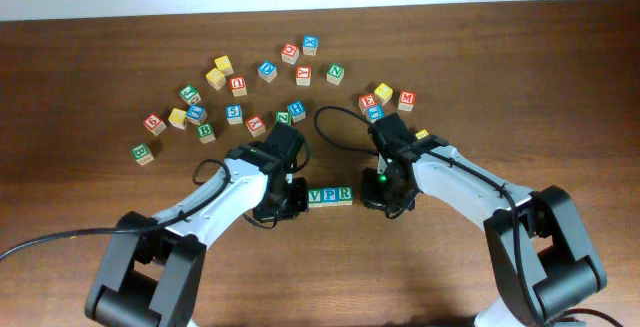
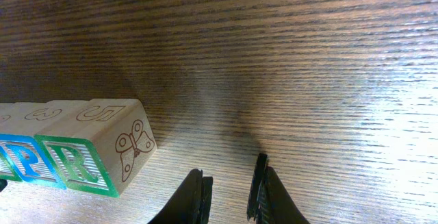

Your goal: Spell out CVPR

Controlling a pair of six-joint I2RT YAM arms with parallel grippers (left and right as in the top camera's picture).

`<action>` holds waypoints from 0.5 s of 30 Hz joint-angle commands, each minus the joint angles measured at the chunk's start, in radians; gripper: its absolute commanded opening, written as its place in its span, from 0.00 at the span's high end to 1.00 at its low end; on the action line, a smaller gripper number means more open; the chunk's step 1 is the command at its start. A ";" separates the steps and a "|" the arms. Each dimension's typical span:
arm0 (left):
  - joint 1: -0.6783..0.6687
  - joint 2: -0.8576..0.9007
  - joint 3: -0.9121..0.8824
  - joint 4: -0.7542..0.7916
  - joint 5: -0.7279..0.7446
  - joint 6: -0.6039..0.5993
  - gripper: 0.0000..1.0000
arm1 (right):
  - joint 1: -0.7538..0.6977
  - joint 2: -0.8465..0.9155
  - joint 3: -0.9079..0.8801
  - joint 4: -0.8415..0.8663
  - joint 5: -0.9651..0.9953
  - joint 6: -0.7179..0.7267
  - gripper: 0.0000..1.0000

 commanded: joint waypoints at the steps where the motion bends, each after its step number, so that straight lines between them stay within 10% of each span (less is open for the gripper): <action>1: -0.001 0.009 -0.008 -0.017 0.007 -0.009 1.00 | -0.003 0.008 0.022 0.000 0.007 0.005 0.85; 15: 0.126 -0.089 -0.008 -0.043 -0.107 -0.010 1.00 | -0.003 0.008 0.022 0.178 0.032 0.005 0.95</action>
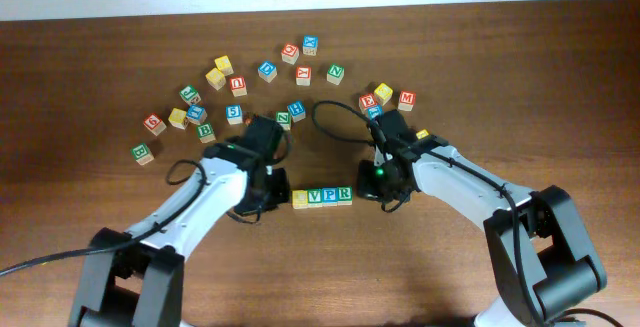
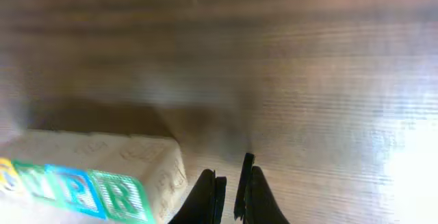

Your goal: Spell out CVPR

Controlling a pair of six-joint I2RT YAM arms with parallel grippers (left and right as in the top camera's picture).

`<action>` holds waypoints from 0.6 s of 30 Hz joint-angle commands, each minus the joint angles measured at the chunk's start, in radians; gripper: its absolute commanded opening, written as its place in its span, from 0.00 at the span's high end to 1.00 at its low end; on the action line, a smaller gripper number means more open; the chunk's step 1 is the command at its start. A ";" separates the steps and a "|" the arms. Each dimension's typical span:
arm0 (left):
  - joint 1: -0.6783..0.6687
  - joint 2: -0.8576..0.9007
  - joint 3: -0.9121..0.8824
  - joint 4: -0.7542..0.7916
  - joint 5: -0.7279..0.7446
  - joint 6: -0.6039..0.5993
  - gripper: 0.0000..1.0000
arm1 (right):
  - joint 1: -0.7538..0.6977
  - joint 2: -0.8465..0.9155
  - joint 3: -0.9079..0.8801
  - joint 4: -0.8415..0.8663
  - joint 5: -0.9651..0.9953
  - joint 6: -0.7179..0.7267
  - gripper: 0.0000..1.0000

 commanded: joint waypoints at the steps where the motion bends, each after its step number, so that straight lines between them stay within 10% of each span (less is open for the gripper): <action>1: 0.043 -0.018 -0.008 -0.002 -0.015 -0.010 1.00 | -0.003 0.008 0.021 0.084 0.021 0.005 0.95; 18: 0.270 -0.018 -0.008 -0.068 -0.066 -0.010 1.00 | -0.034 -0.250 0.031 0.114 -0.107 -0.052 0.96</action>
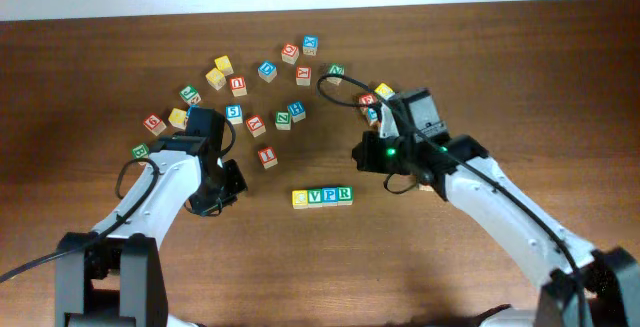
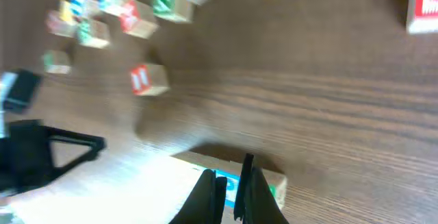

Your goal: Spell out CVPR

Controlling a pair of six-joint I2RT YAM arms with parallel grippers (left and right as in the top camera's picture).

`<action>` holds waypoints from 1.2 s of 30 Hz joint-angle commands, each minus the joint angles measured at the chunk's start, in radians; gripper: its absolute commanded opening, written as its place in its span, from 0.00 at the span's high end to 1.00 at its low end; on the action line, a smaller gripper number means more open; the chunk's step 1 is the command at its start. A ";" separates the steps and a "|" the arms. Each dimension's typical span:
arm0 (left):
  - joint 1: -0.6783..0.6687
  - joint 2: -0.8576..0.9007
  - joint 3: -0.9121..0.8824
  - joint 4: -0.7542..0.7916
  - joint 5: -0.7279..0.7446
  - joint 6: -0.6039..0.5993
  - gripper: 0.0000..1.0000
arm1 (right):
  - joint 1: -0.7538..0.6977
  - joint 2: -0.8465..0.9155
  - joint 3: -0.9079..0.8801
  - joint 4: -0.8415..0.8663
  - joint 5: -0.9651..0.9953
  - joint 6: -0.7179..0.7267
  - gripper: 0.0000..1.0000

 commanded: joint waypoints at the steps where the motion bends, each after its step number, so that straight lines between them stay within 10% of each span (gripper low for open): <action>1: 0.005 -0.018 -0.006 -0.007 -0.026 -0.010 0.99 | 0.000 0.012 0.011 -0.020 -0.005 -0.015 0.96; 36: 0.060 -0.018 -0.006 -0.044 -0.018 -0.119 1.00 | 0.119 0.296 0.006 0.085 0.088 0.033 0.96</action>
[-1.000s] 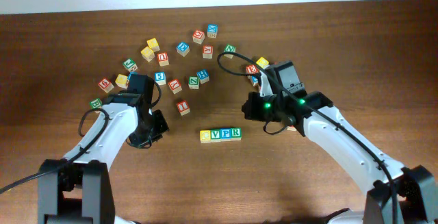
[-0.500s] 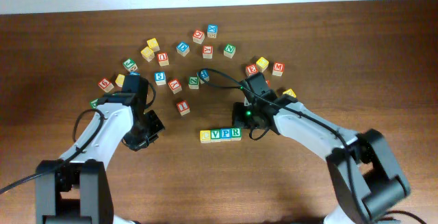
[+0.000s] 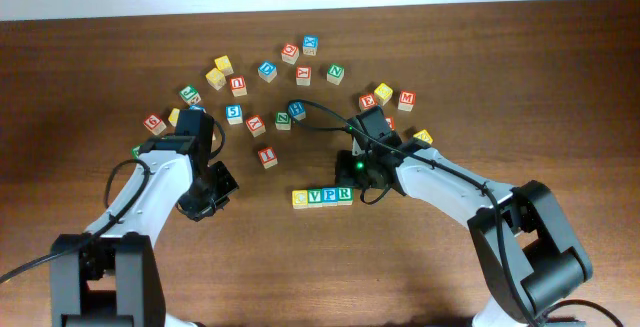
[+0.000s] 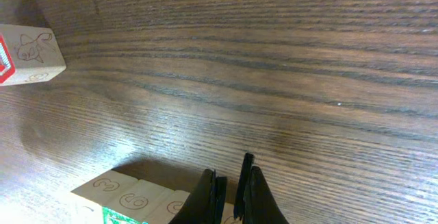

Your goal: Spell out CVPR

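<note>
Four blocks stand in a row [image 3: 322,197] at the table's front middle: yellow C [image 3: 300,198], green V [image 3: 316,197], blue P [image 3: 331,196], green R [image 3: 345,195]. My right gripper [image 3: 358,174] is low just behind the row's right end, shut with nothing in it. In the right wrist view its fingertips [image 4: 229,183] hang over the row's plain back faces [image 4: 130,195]. The left gripper [image 3: 208,193] is well left of the row, fingers spread, empty.
Several loose letter blocks are scattered across the back of the table [image 3: 520,77]. A red block [image 3: 266,155] lies closest, behind and left of the row, and shows as the red-edged block [image 4: 27,53] in the right wrist view.
My right gripper was raised behind and right of the row; now it is low, close behind the row's right end, still shut. The left arm has barely shifted. The row is unchanged.
First the left gripper sat at the left end of V P R and the right gripper, slightly open, stood by the R. Then a yellow C showed at the row's left end, the left gripper drawn back and the right one shut. Both arms then stood away; the right is back.
</note>
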Controlling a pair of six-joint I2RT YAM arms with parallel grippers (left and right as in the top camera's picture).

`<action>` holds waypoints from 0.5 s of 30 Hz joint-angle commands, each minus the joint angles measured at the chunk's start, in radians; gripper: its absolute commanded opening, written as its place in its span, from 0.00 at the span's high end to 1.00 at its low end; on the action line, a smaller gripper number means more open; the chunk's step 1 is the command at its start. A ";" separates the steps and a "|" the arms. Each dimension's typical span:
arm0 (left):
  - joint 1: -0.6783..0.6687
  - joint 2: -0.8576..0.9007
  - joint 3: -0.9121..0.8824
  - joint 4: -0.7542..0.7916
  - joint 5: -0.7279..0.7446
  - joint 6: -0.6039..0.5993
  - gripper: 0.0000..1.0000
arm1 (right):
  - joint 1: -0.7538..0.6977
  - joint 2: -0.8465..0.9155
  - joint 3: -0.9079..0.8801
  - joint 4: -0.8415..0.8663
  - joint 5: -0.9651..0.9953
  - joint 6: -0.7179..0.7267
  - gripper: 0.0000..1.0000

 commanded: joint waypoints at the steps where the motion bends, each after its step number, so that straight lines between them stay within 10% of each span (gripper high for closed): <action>1: 0.007 -0.018 -0.005 -0.004 -0.004 -0.013 1.00 | 0.006 0.003 0.003 -0.008 -0.021 -0.013 0.96; 15: 0.007 -0.018 -0.005 -0.001 -0.004 -0.013 1.00 | 0.006 0.003 0.003 -0.023 -0.058 -0.013 0.96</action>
